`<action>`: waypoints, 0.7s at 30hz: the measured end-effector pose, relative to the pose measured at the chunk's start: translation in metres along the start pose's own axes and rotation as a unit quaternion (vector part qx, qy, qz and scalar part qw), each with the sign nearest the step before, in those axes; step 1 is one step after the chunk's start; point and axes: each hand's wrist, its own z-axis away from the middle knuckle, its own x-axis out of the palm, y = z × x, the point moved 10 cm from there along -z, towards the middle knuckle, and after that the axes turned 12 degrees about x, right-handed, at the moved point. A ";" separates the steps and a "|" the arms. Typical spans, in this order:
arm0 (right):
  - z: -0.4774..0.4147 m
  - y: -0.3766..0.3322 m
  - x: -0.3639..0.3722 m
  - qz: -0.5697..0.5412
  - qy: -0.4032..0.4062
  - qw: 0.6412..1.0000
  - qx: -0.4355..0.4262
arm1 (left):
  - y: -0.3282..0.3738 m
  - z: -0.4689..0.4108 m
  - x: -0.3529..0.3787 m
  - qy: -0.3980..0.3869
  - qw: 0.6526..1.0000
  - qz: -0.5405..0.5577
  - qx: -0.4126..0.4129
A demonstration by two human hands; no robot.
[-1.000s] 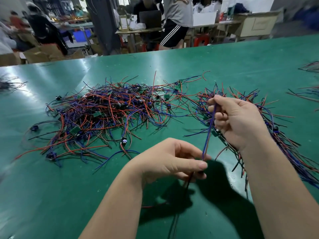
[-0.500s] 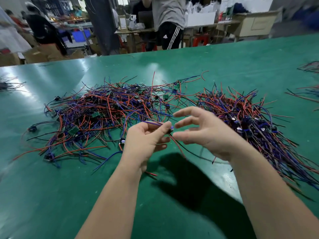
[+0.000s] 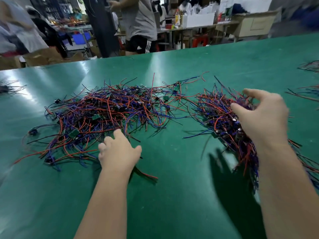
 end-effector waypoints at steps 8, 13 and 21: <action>0.033 -0.034 0.034 -0.008 -0.078 0.993 -0.087 | -0.002 -0.011 -0.005 0.051 0.995 0.072 0.035; 0.047 -0.037 0.053 -0.080 -0.135 0.985 -0.069 | 0.029 0.002 -0.046 0.210 0.938 0.226 0.159; 0.104 -0.039 0.117 -0.283 -0.497 0.816 0.086 | 0.095 0.033 -0.041 0.090 0.782 0.551 0.279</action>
